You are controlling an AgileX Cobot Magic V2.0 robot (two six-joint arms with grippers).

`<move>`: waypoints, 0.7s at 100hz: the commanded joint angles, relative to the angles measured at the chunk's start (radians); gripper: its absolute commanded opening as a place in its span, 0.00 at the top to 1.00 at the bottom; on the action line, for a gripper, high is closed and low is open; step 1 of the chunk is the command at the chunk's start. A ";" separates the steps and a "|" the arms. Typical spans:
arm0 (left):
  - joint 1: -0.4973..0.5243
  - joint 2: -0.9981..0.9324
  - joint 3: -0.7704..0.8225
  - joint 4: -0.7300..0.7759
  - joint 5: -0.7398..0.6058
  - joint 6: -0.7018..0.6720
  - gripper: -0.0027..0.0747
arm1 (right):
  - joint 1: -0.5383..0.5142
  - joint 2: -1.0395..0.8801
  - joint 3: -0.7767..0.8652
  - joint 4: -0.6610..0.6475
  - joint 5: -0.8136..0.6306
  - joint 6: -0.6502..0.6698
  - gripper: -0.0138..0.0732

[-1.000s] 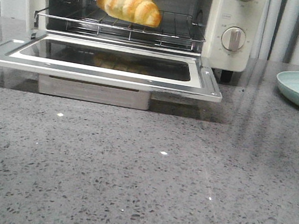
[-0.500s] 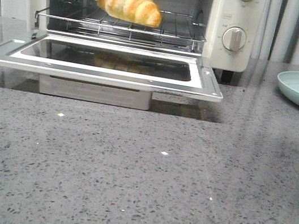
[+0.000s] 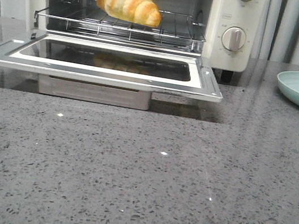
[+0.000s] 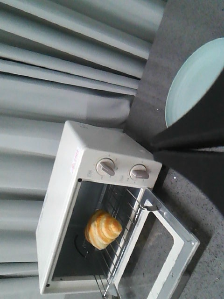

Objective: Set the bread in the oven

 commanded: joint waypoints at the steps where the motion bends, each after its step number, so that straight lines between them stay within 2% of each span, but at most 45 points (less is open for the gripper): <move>1: 0.004 0.006 -0.026 -0.010 -0.073 -0.009 0.99 | -0.002 0.009 -0.017 -0.073 -0.086 0.009 0.90; 70: 0.004 0.006 -0.004 -0.012 -0.083 -0.009 0.99 | -0.002 0.009 -0.017 -0.073 -0.101 0.009 0.90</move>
